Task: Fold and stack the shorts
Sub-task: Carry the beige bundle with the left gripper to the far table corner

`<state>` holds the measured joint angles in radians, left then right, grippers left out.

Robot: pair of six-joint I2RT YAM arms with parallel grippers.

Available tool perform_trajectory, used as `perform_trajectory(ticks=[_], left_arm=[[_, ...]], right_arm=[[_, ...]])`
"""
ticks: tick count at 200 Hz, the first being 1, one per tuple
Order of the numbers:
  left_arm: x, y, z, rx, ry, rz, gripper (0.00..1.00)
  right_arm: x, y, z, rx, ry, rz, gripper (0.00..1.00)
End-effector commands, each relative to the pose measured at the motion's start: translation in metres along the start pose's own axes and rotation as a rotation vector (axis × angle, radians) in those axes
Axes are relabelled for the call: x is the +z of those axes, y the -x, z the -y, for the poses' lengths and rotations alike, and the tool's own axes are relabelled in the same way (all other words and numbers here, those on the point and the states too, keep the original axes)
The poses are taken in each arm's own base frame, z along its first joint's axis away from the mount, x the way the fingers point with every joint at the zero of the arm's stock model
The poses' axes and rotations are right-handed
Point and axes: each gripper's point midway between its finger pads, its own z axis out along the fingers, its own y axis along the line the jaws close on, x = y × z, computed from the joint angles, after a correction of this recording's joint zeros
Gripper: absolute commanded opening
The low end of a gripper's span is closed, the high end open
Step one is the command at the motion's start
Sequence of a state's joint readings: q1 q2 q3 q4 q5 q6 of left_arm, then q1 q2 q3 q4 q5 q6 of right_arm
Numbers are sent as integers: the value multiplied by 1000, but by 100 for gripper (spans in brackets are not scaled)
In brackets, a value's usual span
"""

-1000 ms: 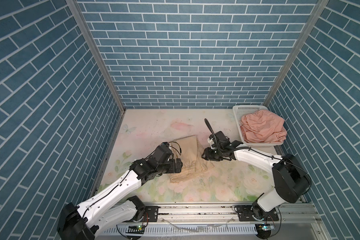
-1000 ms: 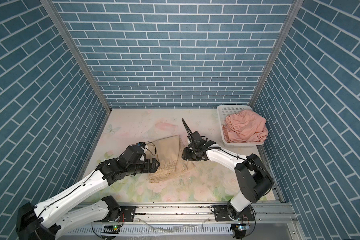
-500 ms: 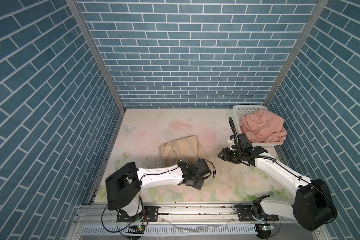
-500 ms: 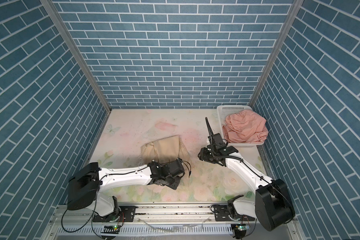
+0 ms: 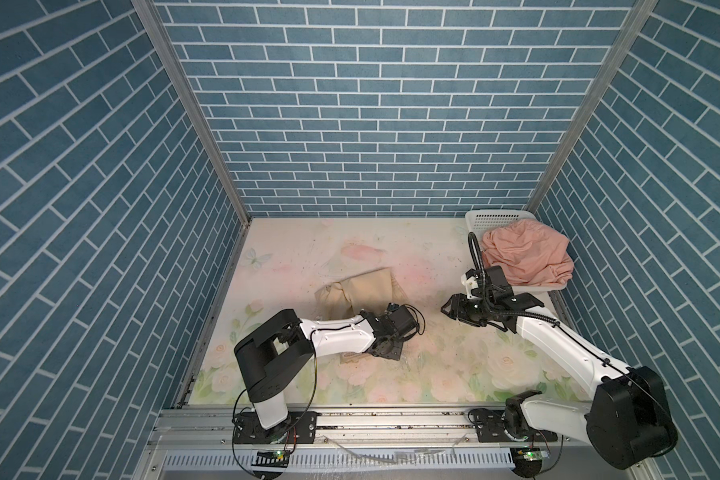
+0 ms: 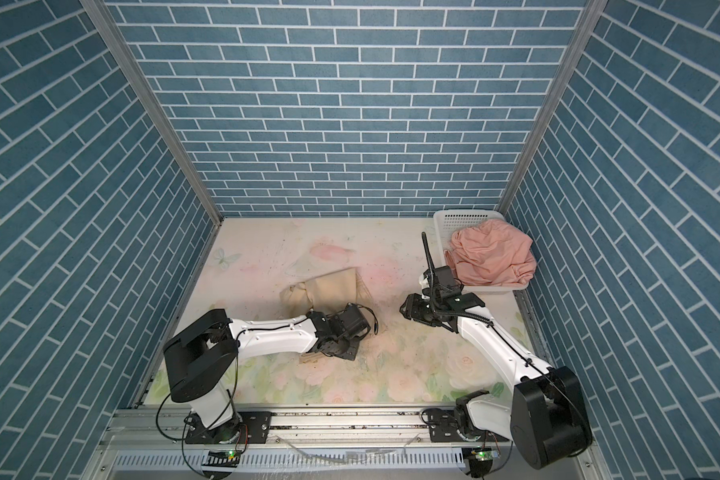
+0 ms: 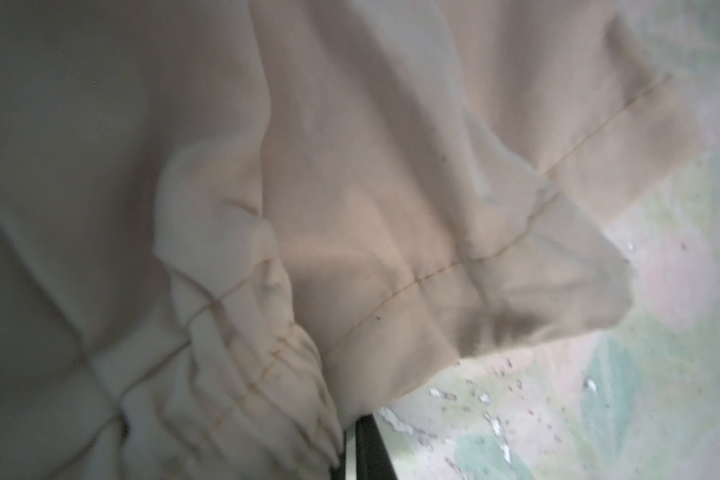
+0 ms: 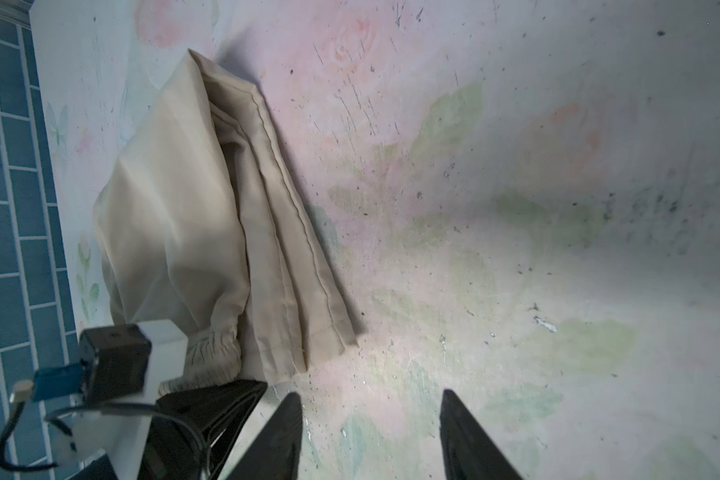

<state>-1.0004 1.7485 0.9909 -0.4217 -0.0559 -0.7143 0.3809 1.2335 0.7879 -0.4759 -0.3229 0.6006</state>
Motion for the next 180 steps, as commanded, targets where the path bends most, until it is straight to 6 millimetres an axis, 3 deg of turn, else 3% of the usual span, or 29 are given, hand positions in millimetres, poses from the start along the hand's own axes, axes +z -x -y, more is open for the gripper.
perform_trajectory(ticks=[1,72,105,124,180], left_arm=[[23,-29,-63,-28,168,-122,8],[1,-13,-178,-159,329,-207,7],[-8,28,-212,-236,307,-150,7],[-2,46,-232,-257,309,-162,6],[10,112,-241,-256,271,-115,4]], right_arm=[[6,-4,-3,-3,27,-36,55],[14,-2,-14,16,83,-50,54],[17,3,-16,5,84,-47,55],[17,6,-18,-8,86,-45,55],[5,21,-12,-34,27,20,56]])
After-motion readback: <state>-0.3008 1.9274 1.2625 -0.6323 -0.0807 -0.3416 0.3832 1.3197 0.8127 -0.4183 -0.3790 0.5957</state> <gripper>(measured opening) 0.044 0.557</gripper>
